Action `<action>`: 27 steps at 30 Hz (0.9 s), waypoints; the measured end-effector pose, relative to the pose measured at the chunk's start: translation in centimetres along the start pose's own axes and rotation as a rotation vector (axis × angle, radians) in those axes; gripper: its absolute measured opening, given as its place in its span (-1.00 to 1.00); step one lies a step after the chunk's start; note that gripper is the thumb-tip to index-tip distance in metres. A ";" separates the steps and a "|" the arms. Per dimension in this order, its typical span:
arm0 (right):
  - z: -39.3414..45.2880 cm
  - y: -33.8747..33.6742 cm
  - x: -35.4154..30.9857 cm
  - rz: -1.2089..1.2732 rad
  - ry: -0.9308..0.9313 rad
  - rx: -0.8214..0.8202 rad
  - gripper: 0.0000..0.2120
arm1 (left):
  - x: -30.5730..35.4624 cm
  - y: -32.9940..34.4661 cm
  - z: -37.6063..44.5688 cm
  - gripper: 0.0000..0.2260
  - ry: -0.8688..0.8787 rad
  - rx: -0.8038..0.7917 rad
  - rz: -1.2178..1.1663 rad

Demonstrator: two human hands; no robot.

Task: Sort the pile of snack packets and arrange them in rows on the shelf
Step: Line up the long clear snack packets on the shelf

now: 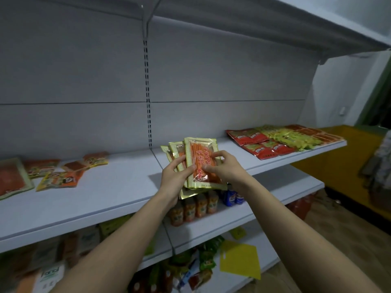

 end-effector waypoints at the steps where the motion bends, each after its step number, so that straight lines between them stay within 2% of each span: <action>1: 0.4 -0.8 0.5 0.005 0.002 -0.008 -0.52 | -0.3 0.8 0.3 -0.57 -0.007 0.005 0.007; 11: 8.2 -4.7 5.3 0.108 0.069 -0.019 -0.57 | -3.8 4.8 6.9 -0.60 -0.044 0.012 0.084; 15: 13.6 -7.5 6.8 0.156 0.129 -0.011 -0.62 | -5.3 5.9 12.6 -0.83 -0.050 0.041 0.077; 22: 25.2 -13.8 9.6 0.121 0.234 0.041 -0.65 | -8.6 5.3 22.8 -0.71 -0.074 0.231 0.090; 24: 28.9 -14.4 10.3 -0.049 0.146 0.103 -0.60 | -9.1 5.4 25.2 -0.70 -0.076 0.274 0.118; 27: 32.5 -13.7 11.2 -0.710 -0.122 0.228 -0.57 | -9.7 5.9 28.1 -0.69 -0.080 0.334 0.096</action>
Point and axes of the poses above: each hand's wrist, its own z-axis towards the middle knuckle, its own y-axis out of the palm, x = y × z, the point moved 1 cm from there along z, towards the middle knuckle, and after that the axes turned 3 degrees about -x, right-handed, at the moved point
